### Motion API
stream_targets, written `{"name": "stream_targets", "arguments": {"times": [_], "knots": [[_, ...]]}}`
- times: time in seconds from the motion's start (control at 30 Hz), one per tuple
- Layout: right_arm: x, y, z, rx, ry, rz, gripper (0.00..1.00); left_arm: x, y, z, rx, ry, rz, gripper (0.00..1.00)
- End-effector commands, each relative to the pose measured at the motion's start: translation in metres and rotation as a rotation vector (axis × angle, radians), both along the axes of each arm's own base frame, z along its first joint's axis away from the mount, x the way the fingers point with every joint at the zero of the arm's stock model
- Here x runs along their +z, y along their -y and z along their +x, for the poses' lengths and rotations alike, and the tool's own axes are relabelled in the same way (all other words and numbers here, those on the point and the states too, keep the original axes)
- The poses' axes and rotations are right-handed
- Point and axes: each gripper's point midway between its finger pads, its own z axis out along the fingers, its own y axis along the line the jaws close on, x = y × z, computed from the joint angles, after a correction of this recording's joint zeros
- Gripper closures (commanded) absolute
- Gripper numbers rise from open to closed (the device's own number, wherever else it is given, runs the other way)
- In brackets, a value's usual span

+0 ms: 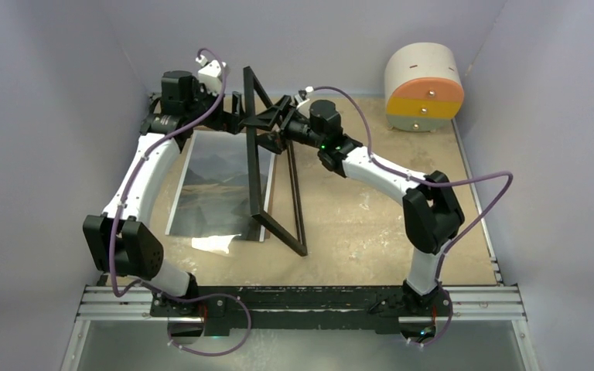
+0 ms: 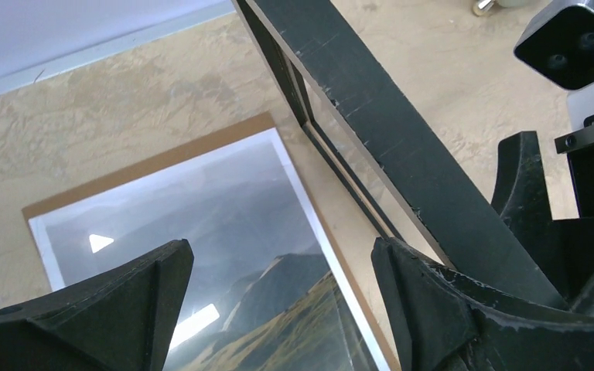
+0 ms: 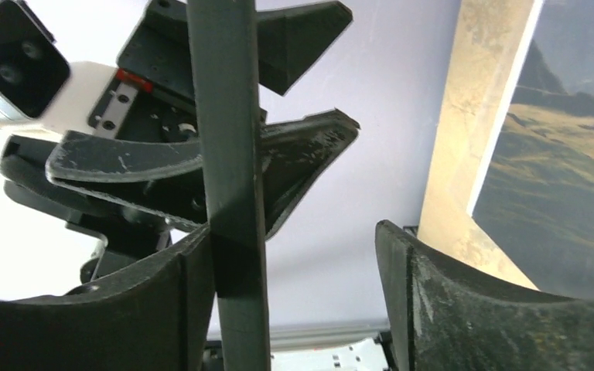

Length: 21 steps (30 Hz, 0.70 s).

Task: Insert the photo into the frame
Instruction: Turn over the photo frame at the center of the board.

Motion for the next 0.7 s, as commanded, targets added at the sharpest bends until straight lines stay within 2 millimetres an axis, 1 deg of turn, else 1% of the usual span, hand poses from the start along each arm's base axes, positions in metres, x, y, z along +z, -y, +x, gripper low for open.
{"name": "stream_targets", "arguments": {"times": [0.0, 0.07, 0.2, 0.3, 0.43, 0.53, 0.6, 0.63, 0.67], "knots": [[0.024, 0.030, -0.021, 0.053, 0.092, -0.026, 0.23, 0.022, 0.025, 0.011, -0.021, 0.057, -0.022, 0.06], [0.025, 0.044, -0.019, 0.034, 0.114, -0.057, 0.19, 0.020, 0.033, 0.014, -0.031, 0.056, -0.018, 0.06], [0.032, 0.068, -0.017, 0.011, 0.175, -0.147, 0.17, 0.020, 0.050, 0.017, -0.054, 0.056, -0.014, 0.06], [0.036, 0.075, -0.021, 0.039, 0.203, -0.194, 0.17, 0.022, 0.064, 0.018, -0.070, 0.064, -0.004, 0.06], [0.032, 0.081, -0.027, 0.090, 0.205, -0.270, 0.18, 0.022, 0.082, 0.021, -0.077, 0.071, 0.036, 0.05], [0.027, 0.085, -0.032, 0.125, 0.213, -0.338, 0.18, 0.019, 0.090, 0.022, -0.054, 0.070, 0.081, 0.04], [0.024, 0.090, -0.032, 0.133, 0.217, -0.396, 0.19, 0.017, 0.091, 0.024, -0.017, 0.073, 0.122, 0.03], [0.021, 0.094, -0.031, 0.135, 0.231, -0.439, 0.19, 0.016, 0.091, 0.026, 0.007, 0.071, 0.150, 0.03], [0.020, 0.100, -0.029, 0.122, 0.235, -0.483, 0.20, 0.016, 0.086, 0.029, 0.055, 0.077, 0.185, 0.03]]}}
